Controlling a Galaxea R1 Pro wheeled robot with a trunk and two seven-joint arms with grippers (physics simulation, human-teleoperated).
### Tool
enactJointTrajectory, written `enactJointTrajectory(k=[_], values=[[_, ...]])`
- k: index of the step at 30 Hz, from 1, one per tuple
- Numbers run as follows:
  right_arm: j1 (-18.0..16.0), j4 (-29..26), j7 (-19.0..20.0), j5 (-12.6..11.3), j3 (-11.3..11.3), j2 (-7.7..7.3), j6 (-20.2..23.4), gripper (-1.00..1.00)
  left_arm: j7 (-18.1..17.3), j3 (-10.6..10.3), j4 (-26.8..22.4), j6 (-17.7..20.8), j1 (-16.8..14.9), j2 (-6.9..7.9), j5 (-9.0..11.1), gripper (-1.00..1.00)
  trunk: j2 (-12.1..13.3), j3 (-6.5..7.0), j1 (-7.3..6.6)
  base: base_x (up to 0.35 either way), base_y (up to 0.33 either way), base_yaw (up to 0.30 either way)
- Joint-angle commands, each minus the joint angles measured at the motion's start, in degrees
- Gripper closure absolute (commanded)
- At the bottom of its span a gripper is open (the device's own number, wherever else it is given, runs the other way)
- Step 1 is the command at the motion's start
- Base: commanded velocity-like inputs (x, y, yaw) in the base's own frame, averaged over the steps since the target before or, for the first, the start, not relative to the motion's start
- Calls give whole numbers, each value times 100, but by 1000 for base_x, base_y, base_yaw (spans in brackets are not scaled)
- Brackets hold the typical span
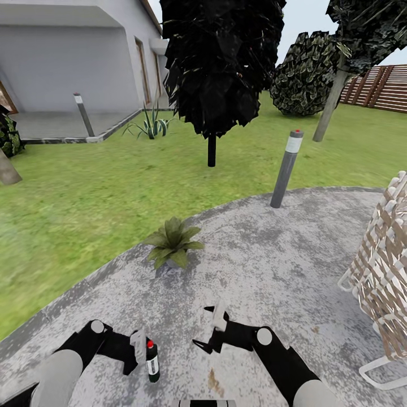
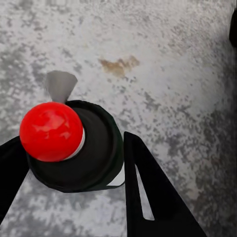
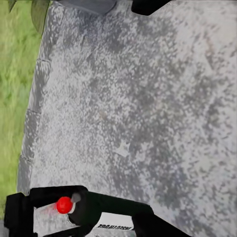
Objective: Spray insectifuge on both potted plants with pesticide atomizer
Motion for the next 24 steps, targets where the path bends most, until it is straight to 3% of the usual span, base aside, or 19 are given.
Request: enactJointTrajectory(k=[1, 3, 4, 11, 19, 24], values=[[-2, -4, 87, 62, -8, -1, -36, -100, -86, -503, -151, -190, -2, -191, -47, 100, -2, -5, -1, 0, 0, 0], [-2, 2, 96, 70, -8, -4, -36, -100, -181, -509, -163, -235, -3, -230, -48, 100, -2, -5, -1, 0, 0, 0], [-2, 3, 97, 71, -8, -5, -36, 100, -220, -510, -166, -244, -5, -240, -48, 100, -2, -5, -1, 0, 0, 0], [-2, 5, 100, 74, -8, -11, -36, 100, -292, -509, -216, -268, -37, -314, -45, 100, -2, -5, -1, 0, 0, 0], [-2, 7, 100, 54, 19, 8, -36, 100, -294, -519, -412, -270, -36, -644, -48, 100, -2, -5, -1, 0, 0, 0], [-3, 5, 218, 48, 26, 26, -36, 100, -294, -529, -474, -277, -33, -676, -34, 100, -2, -5, -1, 0, 0, 0]])
